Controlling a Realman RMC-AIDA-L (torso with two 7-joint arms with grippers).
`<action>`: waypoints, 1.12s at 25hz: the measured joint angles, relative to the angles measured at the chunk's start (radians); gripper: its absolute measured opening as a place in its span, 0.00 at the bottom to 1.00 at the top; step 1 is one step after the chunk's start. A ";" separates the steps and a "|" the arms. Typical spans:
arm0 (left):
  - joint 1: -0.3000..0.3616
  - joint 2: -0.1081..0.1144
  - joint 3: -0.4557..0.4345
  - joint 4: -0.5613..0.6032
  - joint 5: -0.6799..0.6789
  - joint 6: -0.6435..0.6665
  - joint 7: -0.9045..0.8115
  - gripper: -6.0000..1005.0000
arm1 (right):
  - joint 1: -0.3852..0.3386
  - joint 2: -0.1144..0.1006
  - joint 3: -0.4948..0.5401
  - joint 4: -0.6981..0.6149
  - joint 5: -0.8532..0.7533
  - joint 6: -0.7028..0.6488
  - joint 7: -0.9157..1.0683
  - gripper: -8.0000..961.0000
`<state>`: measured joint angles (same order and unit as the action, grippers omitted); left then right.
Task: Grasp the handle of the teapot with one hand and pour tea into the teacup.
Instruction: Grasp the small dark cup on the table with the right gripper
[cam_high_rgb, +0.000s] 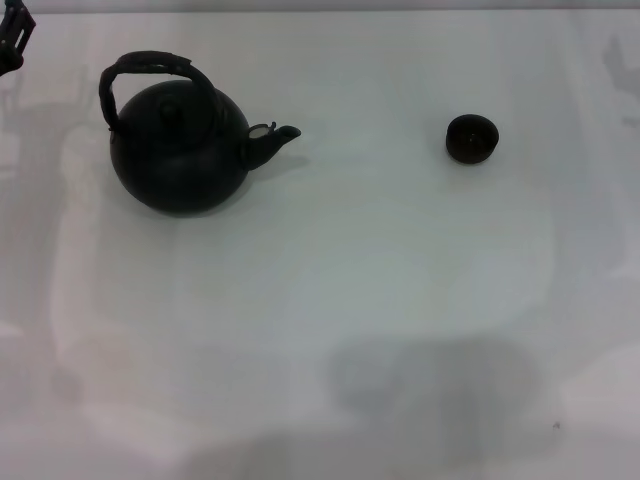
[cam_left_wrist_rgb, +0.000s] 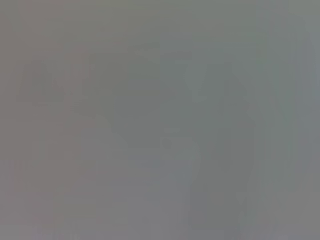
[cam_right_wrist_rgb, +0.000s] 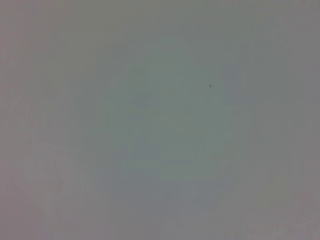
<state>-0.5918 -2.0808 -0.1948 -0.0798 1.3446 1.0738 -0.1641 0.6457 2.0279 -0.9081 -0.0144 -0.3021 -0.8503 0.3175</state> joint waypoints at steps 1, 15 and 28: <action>0.000 0.000 0.000 0.000 0.000 0.000 -0.001 0.87 | 0.000 0.000 0.000 0.001 0.000 0.000 0.000 0.87; 0.005 -0.001 0.000 -0.002 -0.001 0.006 -0.003 0.88 | 0.003 0.000 0.000 -0.005 0.000 -0.001 0.001 0.87; 0.007 -0.001 0.000 -0.002 -0.037 0.008 -0.003 0.88 | 0.032 -0.082 -0.477 -0.291 -0.263 0.147 0.785 0.86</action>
<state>-0.5845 -2.0816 -0.1948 -0.0813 1.3078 1.0814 -0.1672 0.6779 1.9462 -1.3851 -0.3055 -0.5651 -0.7031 1.1027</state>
